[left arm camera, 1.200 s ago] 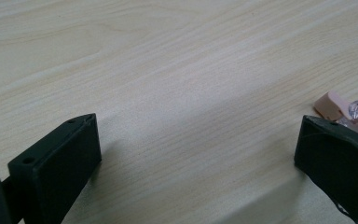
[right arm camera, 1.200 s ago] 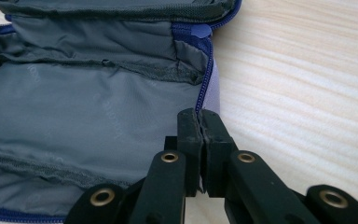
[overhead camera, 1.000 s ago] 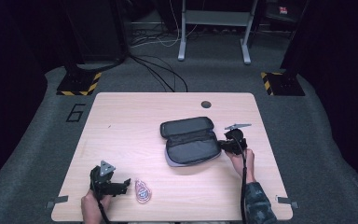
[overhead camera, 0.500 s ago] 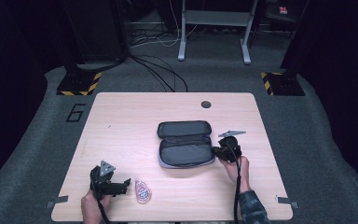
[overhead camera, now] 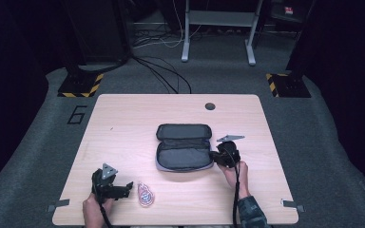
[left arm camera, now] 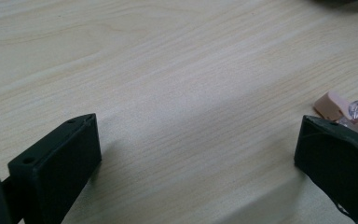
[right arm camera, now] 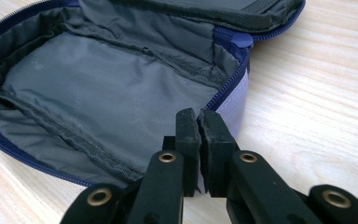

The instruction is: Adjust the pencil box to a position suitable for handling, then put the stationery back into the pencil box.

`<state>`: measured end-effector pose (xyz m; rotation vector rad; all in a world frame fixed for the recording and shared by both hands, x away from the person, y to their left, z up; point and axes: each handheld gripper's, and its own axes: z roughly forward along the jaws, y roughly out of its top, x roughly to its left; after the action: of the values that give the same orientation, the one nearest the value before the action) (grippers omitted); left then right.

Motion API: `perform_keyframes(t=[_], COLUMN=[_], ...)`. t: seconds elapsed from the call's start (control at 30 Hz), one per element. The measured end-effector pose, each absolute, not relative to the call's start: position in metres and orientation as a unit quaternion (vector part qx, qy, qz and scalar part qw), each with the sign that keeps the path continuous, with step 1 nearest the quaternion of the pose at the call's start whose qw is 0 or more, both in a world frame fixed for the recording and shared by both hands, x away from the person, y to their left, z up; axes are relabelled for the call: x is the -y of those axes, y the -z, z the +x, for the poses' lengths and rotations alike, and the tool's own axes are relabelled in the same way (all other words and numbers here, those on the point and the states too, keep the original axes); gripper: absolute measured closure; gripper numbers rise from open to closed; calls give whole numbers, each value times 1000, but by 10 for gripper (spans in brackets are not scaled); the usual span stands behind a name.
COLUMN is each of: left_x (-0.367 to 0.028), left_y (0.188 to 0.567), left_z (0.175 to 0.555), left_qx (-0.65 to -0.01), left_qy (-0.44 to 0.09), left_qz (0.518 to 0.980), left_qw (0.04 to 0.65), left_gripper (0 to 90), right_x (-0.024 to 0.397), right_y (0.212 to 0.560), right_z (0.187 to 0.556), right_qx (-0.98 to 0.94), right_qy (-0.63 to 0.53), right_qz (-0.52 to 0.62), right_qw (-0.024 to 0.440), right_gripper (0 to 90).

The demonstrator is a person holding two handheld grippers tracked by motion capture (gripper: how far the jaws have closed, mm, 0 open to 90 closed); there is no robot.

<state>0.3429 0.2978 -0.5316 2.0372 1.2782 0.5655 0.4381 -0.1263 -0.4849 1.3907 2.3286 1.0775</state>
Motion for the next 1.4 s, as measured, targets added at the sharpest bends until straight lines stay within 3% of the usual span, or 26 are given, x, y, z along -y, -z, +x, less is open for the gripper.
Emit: perform_keyframes(t=[0.13, 0.2, 0.37, 0.47, 0.6, 1.0, 1.23, 1.4], left_x=[-298, -298, -298, -298, -298, -297, -296, -298], left_y=[532, 531, 531, 530, 531, 530, 529, 519], left_z=[343, 343, 343, 343, 343, 341, 339, 330], left_qx=[-488, -488, -488, -490, -488, -497, -520, -534], left_qy=[-216, -215, -216, -211, -213, -215, -216, -209], left_qz=[779, 780, 779, 781, 781, 777, 758, 728], left_qw=[329, 329, 328, 325, 326, 322, 328, 376], left_gripper=[2, 1, 2, 1, 0, 0, 4, 5], right_x=[123, 121, 130, 143, 161, 224, 231, 228], right_y=[485, 486, 478, 474, 473, 512, 525, 527], right_z=[438, 438, 429, 418, 406, 381, 380, 381], right_qx=[-795, -794, -783, -774, -765, -730, -725, -735], right_qy=[-373, -375, -394, -404, -401, -362, -352, -344], right_qz=[465, 466, 465, 467, 478, 545, 553, 545], right_qw=[113, 110, 121, 141, 162, 196, 210, 210], right_gripper=[854, 802, 415, 255, 166, 70, 51, 63])
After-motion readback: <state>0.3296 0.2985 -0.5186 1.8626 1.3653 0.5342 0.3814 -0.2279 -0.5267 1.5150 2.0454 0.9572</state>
